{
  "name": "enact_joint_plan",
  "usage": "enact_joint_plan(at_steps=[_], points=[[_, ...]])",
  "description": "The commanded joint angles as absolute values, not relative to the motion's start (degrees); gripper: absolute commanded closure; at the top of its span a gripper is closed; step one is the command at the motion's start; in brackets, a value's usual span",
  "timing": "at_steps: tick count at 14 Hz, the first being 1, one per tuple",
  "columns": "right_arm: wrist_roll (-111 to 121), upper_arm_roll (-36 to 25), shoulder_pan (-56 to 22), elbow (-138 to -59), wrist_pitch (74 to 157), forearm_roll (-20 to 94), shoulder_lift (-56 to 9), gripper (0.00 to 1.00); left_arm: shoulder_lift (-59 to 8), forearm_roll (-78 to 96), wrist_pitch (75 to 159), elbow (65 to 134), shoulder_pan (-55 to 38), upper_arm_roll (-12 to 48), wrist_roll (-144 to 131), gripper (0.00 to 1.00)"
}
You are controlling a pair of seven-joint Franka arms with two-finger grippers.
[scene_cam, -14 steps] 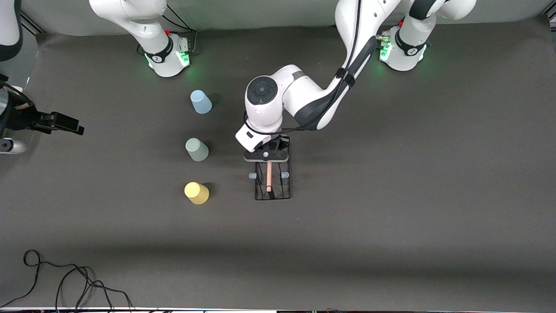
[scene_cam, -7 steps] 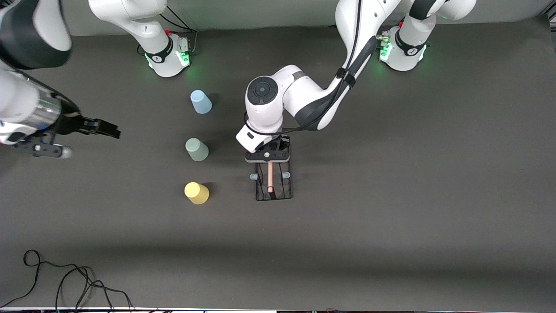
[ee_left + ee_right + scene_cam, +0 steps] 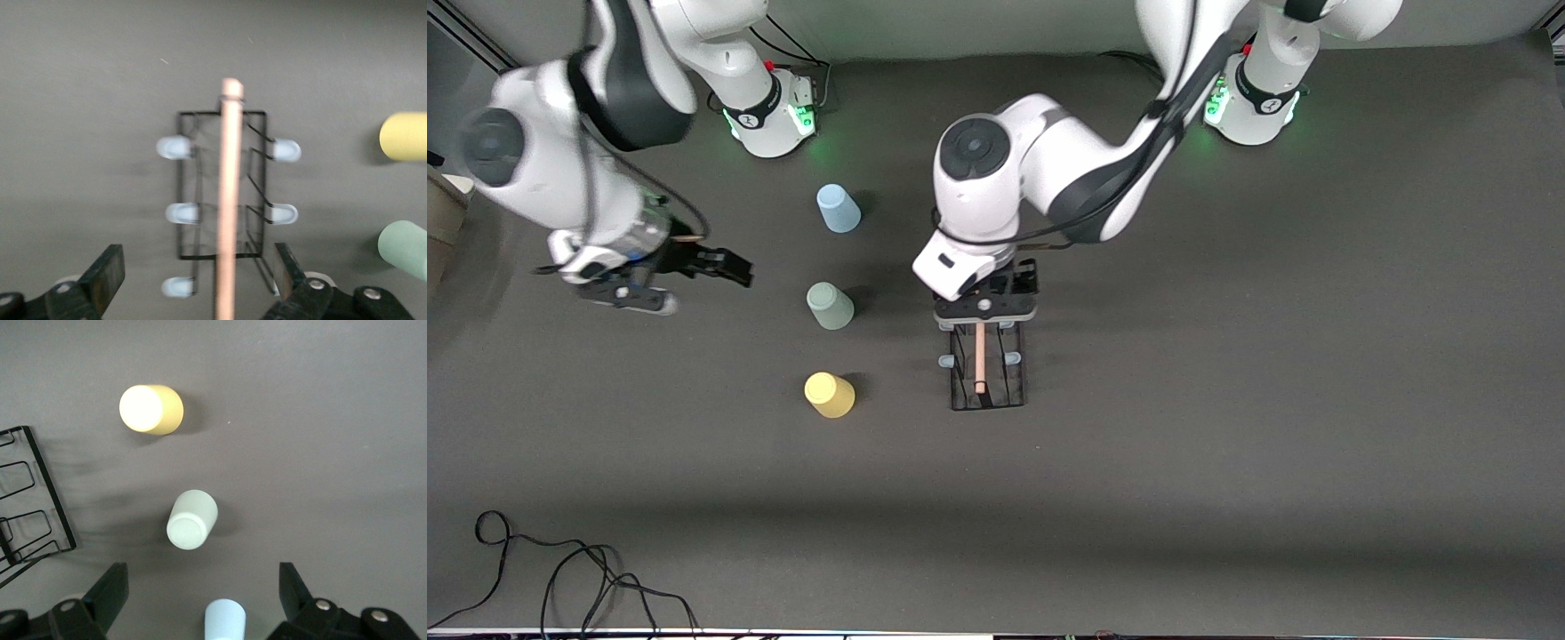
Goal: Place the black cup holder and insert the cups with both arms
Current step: 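Release the rack and withdraw the left gripper while the right gripper reaches the green cup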
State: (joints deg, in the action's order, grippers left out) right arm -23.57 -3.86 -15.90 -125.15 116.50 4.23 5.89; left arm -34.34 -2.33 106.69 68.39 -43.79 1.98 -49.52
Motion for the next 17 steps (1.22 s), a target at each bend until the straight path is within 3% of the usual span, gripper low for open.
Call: enact_joint_plan(at_steps=[1, 6, 9, 13, 17], points=[[-26.89, -4.22, -19.06, -133.75, 126.27, 4.75, 7.56, 0.0, -26.65, -2.73, 97.6, 69.78, -38.78, 2.11, -37.41, 0.0], [-26.98, -4.04, -19.6, -142.81, 145.61, 4.83, 1.6, 0.0, -14.7, -3.08, 85.45, 74.34, -27.36, 2.02, -22.89, 0.0], [-27.07, -4.13, -21.8, -144.93, 154.05, 5.88, -3.5, 0.0, -8.72, -3.08, 84.29, 80.05, -17.61, 2.02, -12.51, 0.0], [-26.98, -4.13, -24.17, -145.02, 156.71, 9.84, -6.76, 0.0, -3.17, -2.98, 84.29, 87.0, -9.68, 2.02, -10.9, 0.0], [-26.98, -4.13, -24.35, -145.2, 156.71, 9.93, -9.75, 0.0, -2.72, -2.81, 84.99, 88.15, -4.06, 2.02, -7.39, 0.0]])
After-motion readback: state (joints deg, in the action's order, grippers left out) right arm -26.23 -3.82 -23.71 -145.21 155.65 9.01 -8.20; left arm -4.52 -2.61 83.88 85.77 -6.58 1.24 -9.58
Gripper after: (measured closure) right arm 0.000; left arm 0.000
